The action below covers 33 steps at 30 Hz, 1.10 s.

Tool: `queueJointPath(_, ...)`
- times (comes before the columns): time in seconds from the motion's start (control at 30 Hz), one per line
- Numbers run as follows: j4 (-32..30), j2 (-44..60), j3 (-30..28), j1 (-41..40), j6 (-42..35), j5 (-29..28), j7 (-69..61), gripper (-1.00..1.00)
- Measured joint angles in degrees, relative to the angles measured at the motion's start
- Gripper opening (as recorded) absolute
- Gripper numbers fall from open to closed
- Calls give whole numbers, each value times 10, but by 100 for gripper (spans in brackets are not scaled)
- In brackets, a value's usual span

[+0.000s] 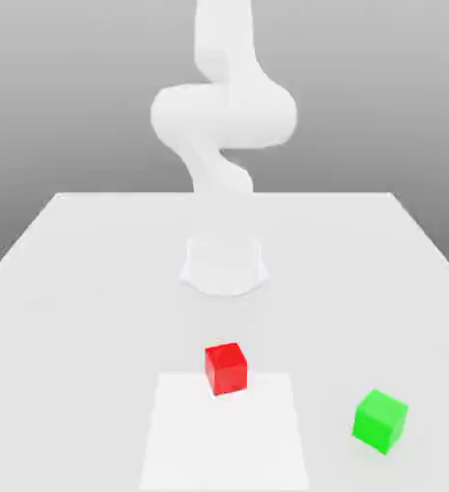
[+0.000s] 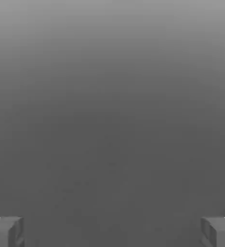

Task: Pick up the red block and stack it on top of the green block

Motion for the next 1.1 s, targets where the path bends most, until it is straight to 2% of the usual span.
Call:
queueJointPath(0.53, -312, 283, -37, 32, 236, -20, -127, 0)
queueJointPath(0.63, -336, 392, -40, 38, 322, -5, -154, 0)
queueJointPath(0.8, -327, 506, -13, 19, 418, 25, -180, 0)
queueJointPath(0.83, -325, 518, -9, 15, 428, 27, -181, -100)
queueJointPath(1.1, -327, 503, -12, 16, 415, 20, -176, -100)
